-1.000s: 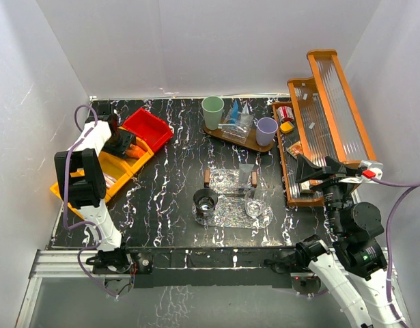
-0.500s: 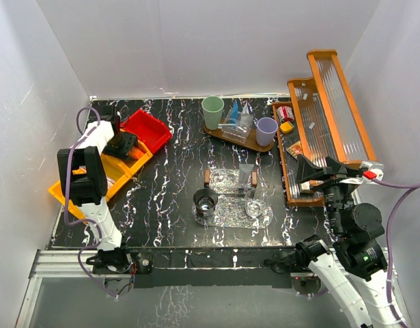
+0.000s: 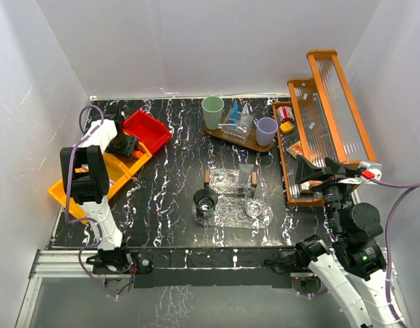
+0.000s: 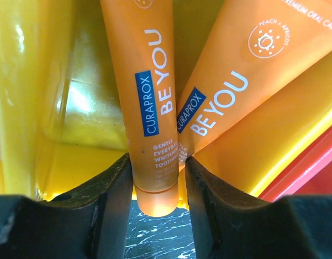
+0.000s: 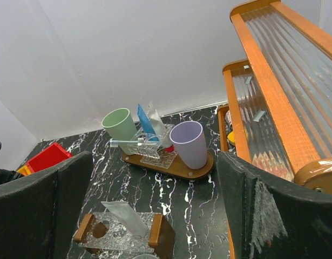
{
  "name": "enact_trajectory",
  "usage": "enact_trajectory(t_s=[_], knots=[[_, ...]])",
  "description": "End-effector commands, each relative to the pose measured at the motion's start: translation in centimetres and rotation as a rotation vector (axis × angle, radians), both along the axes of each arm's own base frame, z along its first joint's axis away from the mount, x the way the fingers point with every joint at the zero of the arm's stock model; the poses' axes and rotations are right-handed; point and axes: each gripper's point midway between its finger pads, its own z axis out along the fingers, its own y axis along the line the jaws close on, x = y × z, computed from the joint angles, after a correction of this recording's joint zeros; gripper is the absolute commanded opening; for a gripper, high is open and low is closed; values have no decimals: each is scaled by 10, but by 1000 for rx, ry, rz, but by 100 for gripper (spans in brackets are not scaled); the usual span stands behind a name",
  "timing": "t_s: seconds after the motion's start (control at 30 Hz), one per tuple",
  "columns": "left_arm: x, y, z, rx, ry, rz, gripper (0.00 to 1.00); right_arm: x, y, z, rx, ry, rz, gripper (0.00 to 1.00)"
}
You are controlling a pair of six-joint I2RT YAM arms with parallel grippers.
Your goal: Prepare toiletry sets of a toothbrush and toothpaste on the tray
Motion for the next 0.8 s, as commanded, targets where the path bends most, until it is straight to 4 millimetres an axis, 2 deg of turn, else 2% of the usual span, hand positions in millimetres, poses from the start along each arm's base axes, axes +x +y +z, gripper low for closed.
enact_trajectory(t_s=[0.0, 0.17, 0.33, 0.47, 0.57, 0.7, 0.77], knots=[[-14, 13, 35, 63, -27, 48, 27, -3, -2, 15, 27, -53, -5, 98], [-10, 12, 76, 69, -133, 34, 23, -1, 2, 15, 30, -52, 11, 98], [-12, 8, 116, 57, -276, 21, 13, 3, 6, 16, 24, -40, 26, 98], [-16, 3, 134, 39, -335, 7, 10, 3, 9, 20, 27, -43, 39, 98], [-12, -3, 148, 34, -397, -35, 2, 4, 11, 20, 37, -40, 51, 98], [4, -28, 180, -10, -594, -188, 0, 9, 20, 18, 36, -11, 86, 98], [12, -54, 208, -25, -751, -357, 0, 13, 27, 16, 20, 9, 114, 98]])
